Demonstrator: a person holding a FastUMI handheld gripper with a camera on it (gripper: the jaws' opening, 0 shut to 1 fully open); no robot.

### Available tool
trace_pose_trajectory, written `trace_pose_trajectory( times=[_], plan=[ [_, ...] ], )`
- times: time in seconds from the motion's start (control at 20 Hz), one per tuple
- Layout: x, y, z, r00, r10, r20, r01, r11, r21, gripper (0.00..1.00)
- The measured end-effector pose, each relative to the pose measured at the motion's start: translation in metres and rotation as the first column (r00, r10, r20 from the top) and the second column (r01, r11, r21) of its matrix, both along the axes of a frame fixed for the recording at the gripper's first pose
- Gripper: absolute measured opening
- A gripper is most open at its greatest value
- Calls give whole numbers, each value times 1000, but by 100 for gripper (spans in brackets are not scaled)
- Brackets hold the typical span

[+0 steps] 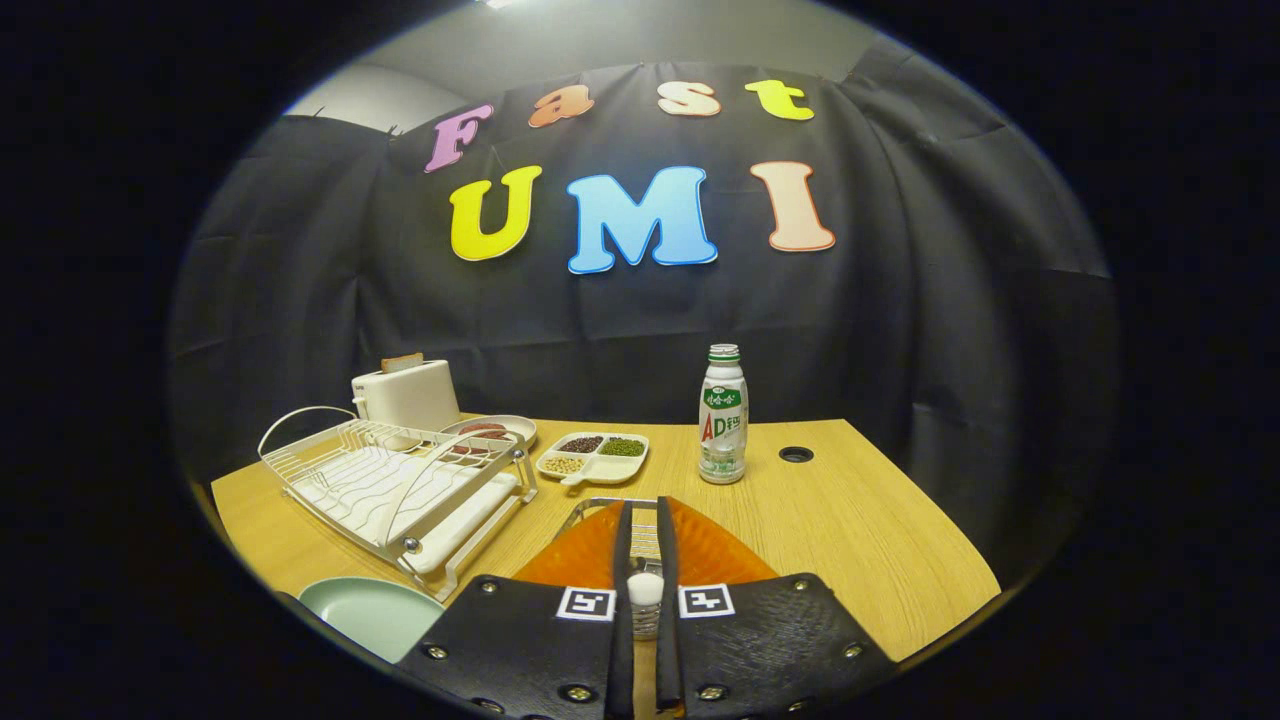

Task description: Take the plate from the dish rack, then take the spoon from the basket and place it into the plate.

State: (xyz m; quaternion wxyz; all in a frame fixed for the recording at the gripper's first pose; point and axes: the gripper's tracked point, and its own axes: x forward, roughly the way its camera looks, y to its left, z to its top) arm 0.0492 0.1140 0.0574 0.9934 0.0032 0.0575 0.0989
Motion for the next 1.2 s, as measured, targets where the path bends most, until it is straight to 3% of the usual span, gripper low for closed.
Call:
trace_pose_trajectory(
  times=[0.75,1.2],
  plan=[
    [-28,-7,113,999,-27,28,28,997,-68,8],
    [-61,6,151,999,-47,-6,47,994,-98,8]
  ],
)
